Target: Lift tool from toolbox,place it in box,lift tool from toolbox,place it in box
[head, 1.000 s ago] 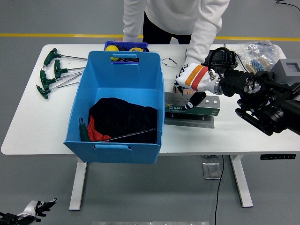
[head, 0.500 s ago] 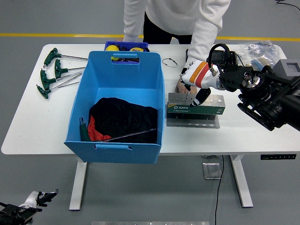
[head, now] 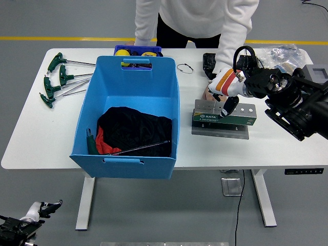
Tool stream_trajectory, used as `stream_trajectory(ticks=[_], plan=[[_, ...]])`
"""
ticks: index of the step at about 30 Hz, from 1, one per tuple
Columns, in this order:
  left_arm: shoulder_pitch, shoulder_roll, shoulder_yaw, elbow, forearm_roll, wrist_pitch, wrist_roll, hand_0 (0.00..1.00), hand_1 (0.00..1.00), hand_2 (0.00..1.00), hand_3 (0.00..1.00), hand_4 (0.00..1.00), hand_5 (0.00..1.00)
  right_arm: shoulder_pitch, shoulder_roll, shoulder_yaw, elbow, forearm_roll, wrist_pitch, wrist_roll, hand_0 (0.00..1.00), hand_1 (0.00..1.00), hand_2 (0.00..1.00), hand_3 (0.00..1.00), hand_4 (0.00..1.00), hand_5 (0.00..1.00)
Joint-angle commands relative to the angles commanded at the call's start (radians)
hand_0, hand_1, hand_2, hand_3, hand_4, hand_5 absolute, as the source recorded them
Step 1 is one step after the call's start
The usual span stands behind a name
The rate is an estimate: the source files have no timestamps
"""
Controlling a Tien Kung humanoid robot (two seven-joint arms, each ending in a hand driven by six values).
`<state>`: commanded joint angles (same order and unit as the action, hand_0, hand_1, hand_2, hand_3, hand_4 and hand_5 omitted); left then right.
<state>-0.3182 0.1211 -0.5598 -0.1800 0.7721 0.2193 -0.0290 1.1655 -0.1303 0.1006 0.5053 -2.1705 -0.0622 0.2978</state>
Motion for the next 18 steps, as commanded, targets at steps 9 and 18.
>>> stream_trajectory(ticks=[9, 18], plan=[[0.014, 0.001, -0.024, 0.000, 0.030, -0.003, 0.008, 0.738, 0.734, 0.708, 0.663, 0.694, 0.621, 0.005, 0.002, 0.004, 0.009, -0.012, -0.027, 0.008, 0.316, 0.192, 0.241, 0.271, 0.998, 0.624], [0.025, 0.003, -0.041, 0.000, 0.043, -0.003, 0.011, 0.735, 0.727, 0.703, 0.666, 0.694, 0.616, 0.019, -0.005, -0.009, 0.024, 0.022, -0.063, 0.021, 0.081, 0.065, 0.117, 0.108, 0.967, 0.631]])
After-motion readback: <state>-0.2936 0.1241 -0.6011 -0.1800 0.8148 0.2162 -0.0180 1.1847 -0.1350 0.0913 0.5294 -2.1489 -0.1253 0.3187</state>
